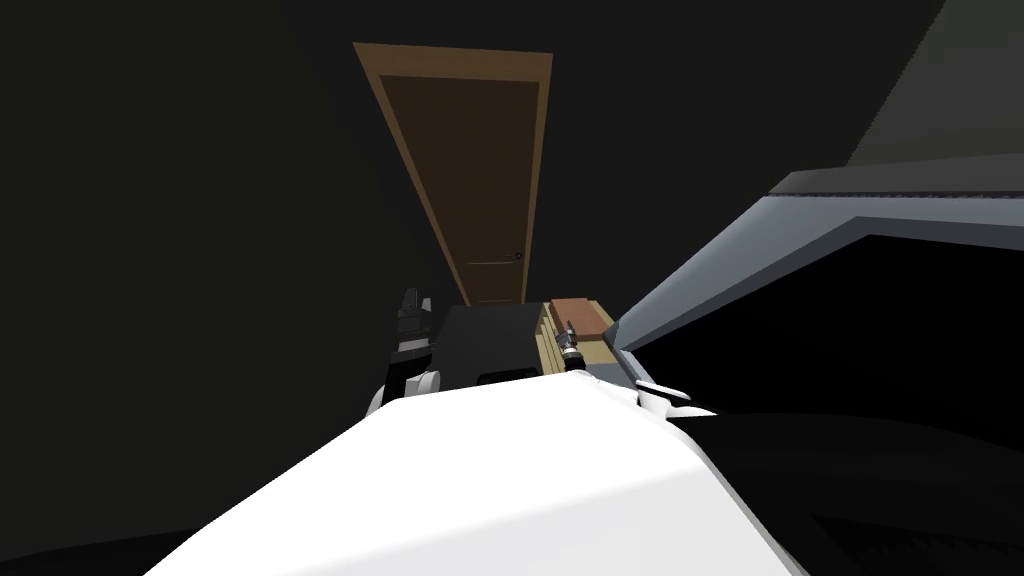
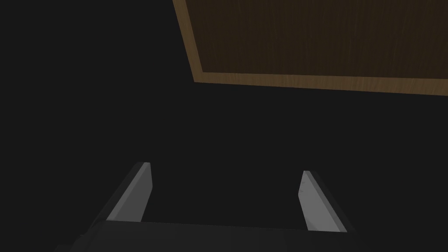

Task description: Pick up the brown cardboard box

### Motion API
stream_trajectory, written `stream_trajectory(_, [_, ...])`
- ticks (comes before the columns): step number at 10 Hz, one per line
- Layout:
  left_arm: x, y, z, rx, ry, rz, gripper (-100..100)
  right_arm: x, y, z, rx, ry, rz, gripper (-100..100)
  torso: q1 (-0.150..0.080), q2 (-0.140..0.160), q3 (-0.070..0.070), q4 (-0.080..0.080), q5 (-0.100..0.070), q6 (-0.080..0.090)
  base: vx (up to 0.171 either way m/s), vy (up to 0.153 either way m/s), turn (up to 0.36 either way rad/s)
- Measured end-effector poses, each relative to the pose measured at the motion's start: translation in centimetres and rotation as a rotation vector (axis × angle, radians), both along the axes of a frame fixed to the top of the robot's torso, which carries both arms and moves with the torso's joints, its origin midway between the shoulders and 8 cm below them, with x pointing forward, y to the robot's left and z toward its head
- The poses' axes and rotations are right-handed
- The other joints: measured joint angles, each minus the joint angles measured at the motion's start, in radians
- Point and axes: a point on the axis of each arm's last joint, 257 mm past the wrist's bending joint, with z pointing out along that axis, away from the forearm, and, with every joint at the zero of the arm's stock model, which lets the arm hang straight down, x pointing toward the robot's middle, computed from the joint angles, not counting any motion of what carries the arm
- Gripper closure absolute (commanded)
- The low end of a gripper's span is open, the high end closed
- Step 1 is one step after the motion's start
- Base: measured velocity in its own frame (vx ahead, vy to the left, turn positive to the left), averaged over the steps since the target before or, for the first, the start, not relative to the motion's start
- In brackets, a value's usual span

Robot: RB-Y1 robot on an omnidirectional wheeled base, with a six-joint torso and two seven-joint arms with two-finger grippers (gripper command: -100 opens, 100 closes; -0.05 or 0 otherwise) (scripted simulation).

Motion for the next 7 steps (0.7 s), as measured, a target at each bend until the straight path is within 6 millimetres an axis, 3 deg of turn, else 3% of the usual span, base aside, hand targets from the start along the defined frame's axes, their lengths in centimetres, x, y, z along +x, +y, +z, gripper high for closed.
stream_trajectory(1, [0.0,0.01,-0.01,0.0,0.0,0.0,0,0.12,-0.07,0.01,0.0,0.001,-0.001,100,-0.001,-0.001,0.0,0.0,0.0,0.001,-0.005,0.004,-0.005])
stream_trajectory(5, [0.0,0.01,-0.01,0.0,0.0,0.0,0,0.1,-0.06,0.0,0.001,0.001,-0.001,100,-0.003,-0.004,-0.002,-0.001,-0.001,0.001,0.0,0.0,0.0])
stream_trajectory(7, [0.0,0.01,-0.01,0.0,0.0,0.0,0,0.1,-0.06,0.0,0.001,0.001,-0.001,-100,-0.003,-0.004,-0.002,-0.001,-0.001,0.001,0.003,-0.017,-0.034])
